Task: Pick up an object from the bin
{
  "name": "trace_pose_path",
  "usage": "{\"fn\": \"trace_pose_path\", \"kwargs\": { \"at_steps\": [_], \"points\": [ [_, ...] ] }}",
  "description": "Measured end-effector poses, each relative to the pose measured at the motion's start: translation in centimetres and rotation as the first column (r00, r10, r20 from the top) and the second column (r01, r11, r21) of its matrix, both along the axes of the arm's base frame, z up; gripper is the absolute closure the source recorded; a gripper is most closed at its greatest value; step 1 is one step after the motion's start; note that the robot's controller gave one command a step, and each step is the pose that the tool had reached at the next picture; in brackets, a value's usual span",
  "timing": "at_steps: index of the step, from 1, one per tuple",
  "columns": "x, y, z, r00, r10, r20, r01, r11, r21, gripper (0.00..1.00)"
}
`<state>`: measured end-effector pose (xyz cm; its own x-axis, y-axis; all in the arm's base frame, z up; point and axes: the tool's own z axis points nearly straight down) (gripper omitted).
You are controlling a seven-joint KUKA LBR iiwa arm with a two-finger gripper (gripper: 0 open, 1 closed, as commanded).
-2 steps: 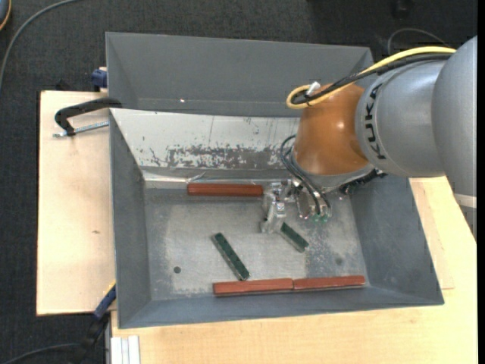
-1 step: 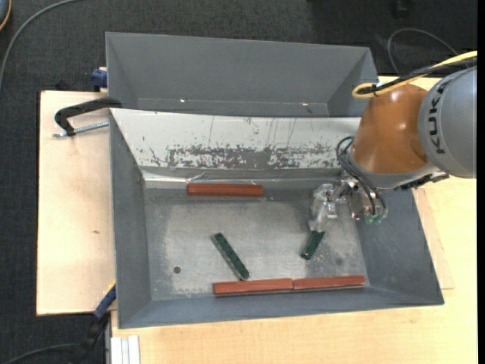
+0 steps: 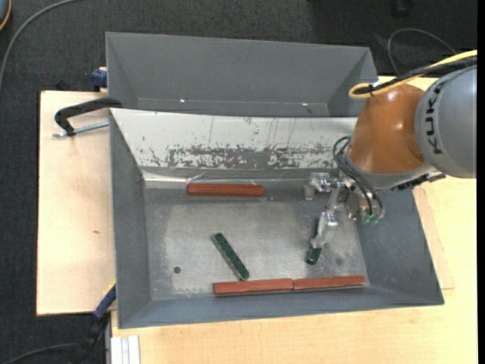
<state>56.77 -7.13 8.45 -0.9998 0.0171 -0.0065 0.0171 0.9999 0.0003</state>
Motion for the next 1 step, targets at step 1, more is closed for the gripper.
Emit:
{"fn": "trace_pose_path", "kwargs": {
  "at_steps": [1],
  "points": [
    [-2.41,-3.34,-1.33,0.855,0.518,-0.006,-0.518,0.855,0.0,0.0]
  ]
}}
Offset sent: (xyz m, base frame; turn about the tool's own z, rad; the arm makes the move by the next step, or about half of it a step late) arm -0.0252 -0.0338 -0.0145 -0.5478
